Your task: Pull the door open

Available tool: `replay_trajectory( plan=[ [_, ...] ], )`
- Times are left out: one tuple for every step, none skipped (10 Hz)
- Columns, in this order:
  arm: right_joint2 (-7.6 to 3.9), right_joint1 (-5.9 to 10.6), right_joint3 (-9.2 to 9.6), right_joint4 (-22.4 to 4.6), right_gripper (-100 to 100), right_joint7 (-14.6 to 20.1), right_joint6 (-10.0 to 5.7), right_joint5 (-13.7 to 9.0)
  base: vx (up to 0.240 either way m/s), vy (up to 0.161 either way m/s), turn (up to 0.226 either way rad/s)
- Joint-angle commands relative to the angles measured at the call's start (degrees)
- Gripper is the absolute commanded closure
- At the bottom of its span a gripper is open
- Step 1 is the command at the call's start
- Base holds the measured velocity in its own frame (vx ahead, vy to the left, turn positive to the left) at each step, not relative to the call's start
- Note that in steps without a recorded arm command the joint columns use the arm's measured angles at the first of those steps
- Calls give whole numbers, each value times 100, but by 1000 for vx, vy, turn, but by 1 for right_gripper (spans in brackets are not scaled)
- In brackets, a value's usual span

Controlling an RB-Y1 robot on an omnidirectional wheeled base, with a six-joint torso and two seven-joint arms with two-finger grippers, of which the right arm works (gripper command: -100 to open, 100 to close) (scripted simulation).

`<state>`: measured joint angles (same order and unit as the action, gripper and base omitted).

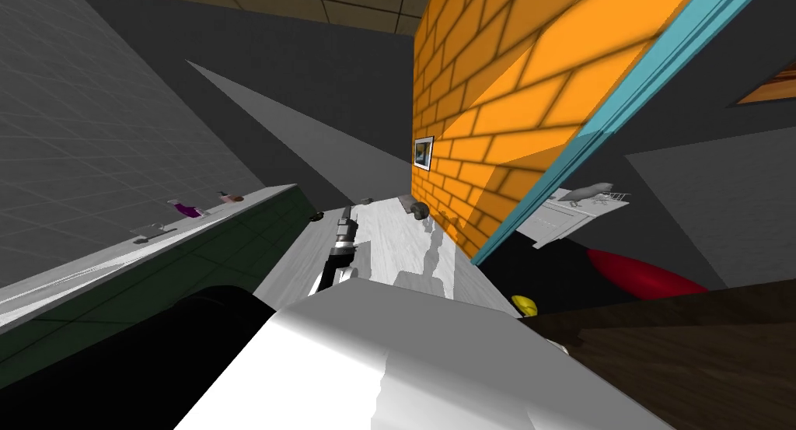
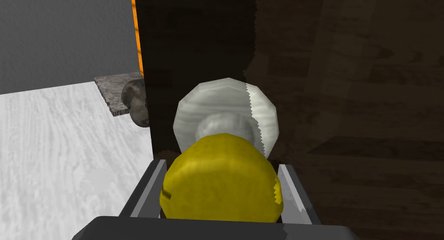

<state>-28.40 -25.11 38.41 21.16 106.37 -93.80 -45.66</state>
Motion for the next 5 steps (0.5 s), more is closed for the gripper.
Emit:
replay_trajectory(
  plan=[
    [17, 36, 77, -134, 100, 10, 11, 72, -169, -31, 34],
    [3, 48, 122, -132, 100, -4, -15, 118, -198, -37, 31],
    [-10, 59, 167, -131, 100, -18, -65, 163, -223, -33, 40],
    [-23, 69, 209, -130, 100, -31, -134, 206, -218, -27, 29],
    [-35, 79, 248, -129, 100, -43, -220, 245, -182, -28, 21]
  ],
)
